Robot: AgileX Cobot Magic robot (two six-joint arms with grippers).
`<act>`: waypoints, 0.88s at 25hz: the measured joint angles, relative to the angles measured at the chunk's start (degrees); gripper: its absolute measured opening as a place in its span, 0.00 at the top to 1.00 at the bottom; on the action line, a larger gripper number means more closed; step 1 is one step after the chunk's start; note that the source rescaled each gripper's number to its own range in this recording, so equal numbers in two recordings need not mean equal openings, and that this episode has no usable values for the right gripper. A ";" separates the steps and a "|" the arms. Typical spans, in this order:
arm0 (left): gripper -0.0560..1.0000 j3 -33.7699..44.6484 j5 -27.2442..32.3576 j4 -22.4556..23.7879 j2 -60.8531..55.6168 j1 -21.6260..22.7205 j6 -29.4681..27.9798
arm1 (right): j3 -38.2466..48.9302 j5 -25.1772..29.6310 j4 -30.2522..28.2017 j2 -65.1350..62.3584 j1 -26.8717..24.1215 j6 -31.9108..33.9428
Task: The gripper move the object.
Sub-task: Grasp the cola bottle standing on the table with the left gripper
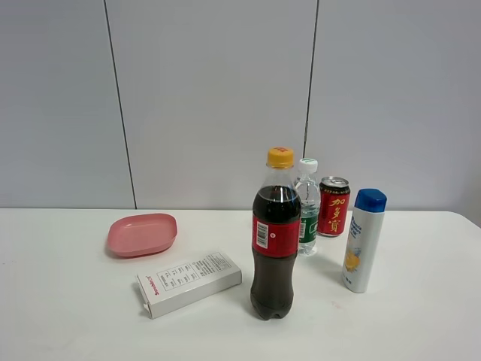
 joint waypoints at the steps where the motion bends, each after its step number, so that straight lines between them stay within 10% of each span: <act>1: 0.37 0.00 0.00 0.00 0.00 0.00 0.00 | 0.00 0.00 0.00 0.00 0.00 0.00; 22: 0.37 0.00 0.00 0.00 0.00 0.00 0.00 | 0.00 0.00 0.00 0.00 0.00 0.00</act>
